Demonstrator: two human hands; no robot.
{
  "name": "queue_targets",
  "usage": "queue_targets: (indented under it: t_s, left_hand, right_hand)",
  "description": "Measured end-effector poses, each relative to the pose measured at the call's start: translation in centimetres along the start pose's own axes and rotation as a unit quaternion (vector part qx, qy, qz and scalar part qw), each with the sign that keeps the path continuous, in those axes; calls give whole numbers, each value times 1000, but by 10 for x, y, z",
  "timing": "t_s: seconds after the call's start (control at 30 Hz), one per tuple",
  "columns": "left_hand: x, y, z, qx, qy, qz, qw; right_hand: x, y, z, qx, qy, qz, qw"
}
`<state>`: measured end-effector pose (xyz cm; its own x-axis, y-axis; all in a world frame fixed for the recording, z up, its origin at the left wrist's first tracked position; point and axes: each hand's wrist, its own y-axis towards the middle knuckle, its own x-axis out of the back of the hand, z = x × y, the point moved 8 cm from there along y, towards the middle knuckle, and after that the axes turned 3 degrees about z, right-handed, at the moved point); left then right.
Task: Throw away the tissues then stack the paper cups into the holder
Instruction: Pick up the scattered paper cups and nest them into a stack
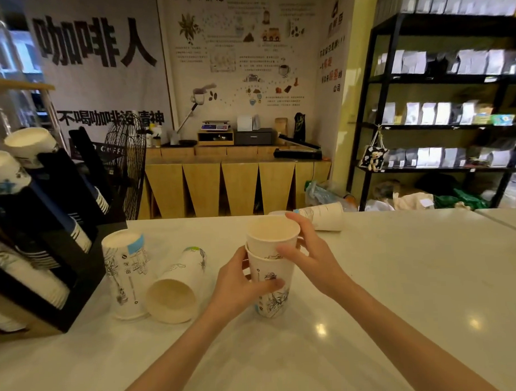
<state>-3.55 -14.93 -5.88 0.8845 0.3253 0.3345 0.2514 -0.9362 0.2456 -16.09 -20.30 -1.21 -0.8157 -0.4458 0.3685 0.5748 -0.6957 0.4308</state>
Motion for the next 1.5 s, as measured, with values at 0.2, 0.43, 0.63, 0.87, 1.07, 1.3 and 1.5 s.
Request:
queue_targets:
  t_s: [0.2,0.43,0.63,0.87,1.07,1.3,1.5]
  left_hand:
    - [-1,-3,4,4,-18,6,1000]
    - [2,-3,-6,12,77,104,992]
    - [58,10,-33,-20,274,-3,962]
    - [72,13,-21,-2,412,-11,911]
    - [80,-20,-6,2,531,-27,847]
    - [84,-47,13,13,592,-52,804]
    - [84,-40,19,4,610,-60,790]
  right_hand:
    - [1,-13,-13,-12,-49,-4,999]
    - [33,-8,-27,-32,-3,-54,998]
    - [103,21,-57,-47,-9,-162,986]
    - [152,65,-122,-126,-51,-186,973]
    - [161,91,-181,-205,-38,-123,970]
    - [149,111,-211,-243,-10,-99,965]
    - [142,117,-219,-255,27,-103,961]
